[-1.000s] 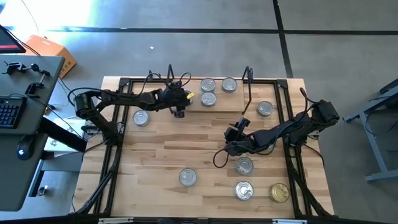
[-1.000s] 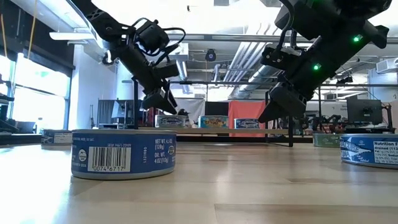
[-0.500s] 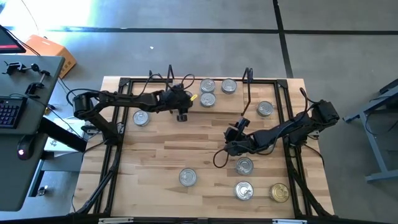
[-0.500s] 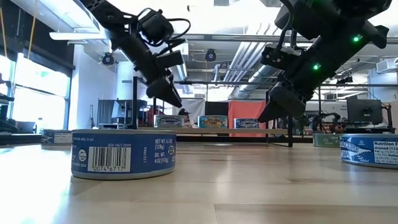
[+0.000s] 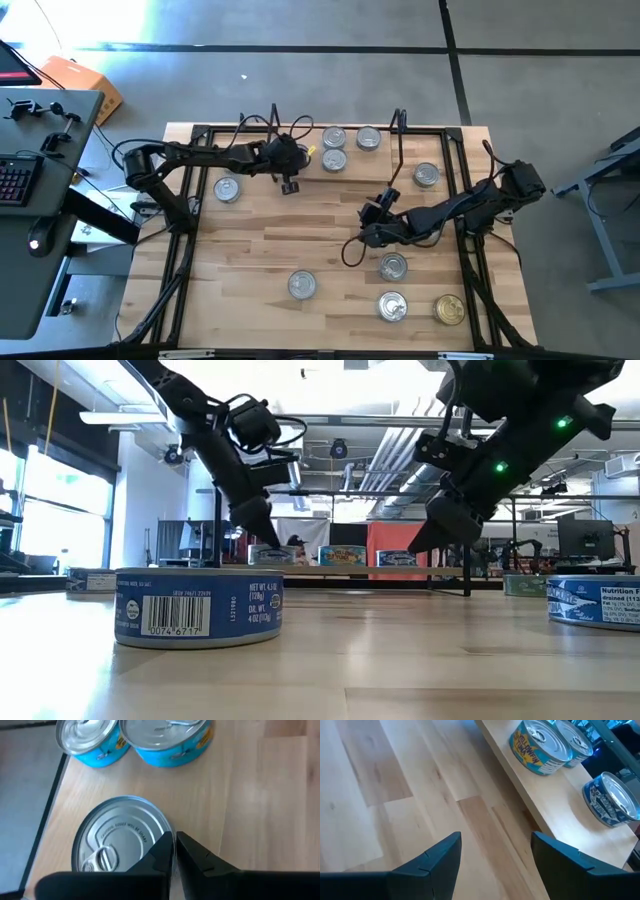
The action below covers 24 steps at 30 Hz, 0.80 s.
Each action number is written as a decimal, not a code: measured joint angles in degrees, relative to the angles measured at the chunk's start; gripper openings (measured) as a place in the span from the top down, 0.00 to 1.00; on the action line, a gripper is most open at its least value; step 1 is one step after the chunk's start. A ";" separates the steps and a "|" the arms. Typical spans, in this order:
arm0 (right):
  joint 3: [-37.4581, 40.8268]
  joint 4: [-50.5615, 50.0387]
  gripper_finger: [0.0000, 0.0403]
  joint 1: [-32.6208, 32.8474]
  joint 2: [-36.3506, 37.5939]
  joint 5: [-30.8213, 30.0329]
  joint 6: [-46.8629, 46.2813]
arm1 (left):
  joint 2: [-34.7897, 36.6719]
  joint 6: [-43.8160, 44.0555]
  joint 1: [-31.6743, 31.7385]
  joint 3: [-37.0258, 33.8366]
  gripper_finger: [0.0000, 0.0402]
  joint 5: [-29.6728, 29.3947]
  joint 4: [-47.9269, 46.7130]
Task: Stack canned seafood by type on shelf
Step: Put the green tuna can on the shelf
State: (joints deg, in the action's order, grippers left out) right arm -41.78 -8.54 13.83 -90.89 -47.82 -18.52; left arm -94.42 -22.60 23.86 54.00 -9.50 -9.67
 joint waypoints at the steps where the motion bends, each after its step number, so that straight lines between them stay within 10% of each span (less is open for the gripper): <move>1: 0.00 0.02 0.42 -0.16 0.00 -0.01 -0.02 | -0.54 -0.38 0.32 0.00 0.96 0.06 0.72; 24: 0.00 0.26 0.42 -0.36 0.00 0.59 0.52 | -2.24 -5.42 -0.72 -0.14 0.99 -6.66 7.67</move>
State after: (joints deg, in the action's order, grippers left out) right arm -41.78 -8.27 13.47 -90.89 -47.23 -18.01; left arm -96.67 -28.02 23.14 53.86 -16.16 -2.00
